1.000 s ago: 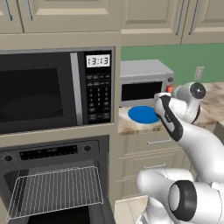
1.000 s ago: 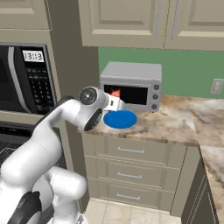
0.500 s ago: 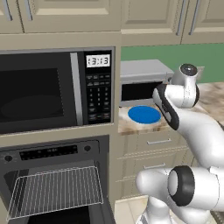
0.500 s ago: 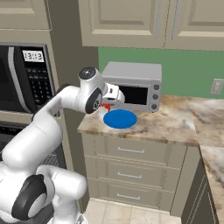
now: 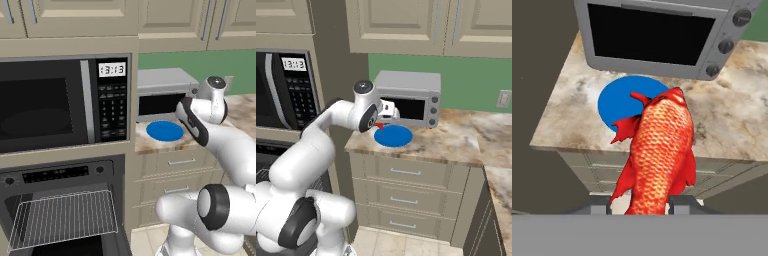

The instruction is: Take the fish from the oven and place it on the plate on the counter.

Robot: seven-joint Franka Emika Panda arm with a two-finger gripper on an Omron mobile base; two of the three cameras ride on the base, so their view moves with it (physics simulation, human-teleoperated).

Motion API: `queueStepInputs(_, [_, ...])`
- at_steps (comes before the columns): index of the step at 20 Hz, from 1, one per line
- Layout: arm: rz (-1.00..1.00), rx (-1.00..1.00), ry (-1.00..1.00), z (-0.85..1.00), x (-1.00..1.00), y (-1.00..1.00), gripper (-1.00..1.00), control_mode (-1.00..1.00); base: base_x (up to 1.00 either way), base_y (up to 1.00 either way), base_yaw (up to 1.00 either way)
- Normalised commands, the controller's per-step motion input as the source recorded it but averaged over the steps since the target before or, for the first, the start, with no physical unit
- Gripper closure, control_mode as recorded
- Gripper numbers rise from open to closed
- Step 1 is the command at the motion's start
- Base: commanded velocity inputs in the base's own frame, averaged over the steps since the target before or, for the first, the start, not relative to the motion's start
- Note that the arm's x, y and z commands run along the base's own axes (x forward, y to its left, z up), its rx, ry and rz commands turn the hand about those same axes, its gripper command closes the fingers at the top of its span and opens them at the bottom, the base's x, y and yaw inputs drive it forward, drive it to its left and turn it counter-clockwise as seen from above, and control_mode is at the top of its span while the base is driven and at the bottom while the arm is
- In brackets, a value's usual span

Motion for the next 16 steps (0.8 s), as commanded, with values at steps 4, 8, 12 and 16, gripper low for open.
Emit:
queueStepInputs(4, [0.08, -0.03, 0.05, -0.56, 0.26, 0.00, 1.00, -1.00, 0.00, 0.00, 0.00])
queueStepInputs(8, [0.04, -0.08, 0.17, -0.35, 0.39, 0.00, 1.00, -1.00, 0.00, 0.00, 0.00])
queueStepInputs(12, [0.00, -0.03, 0.17, -0.19, 0.34, 0.00, 1.00, -1.00, 0.00, 0.00, 0.00])
queueStepInputs(16, [0.01, 0.00, 0.08, -0.19, 0.25, 0.00, 1.00, -1.00, 0.00, 0.00, 0.00])
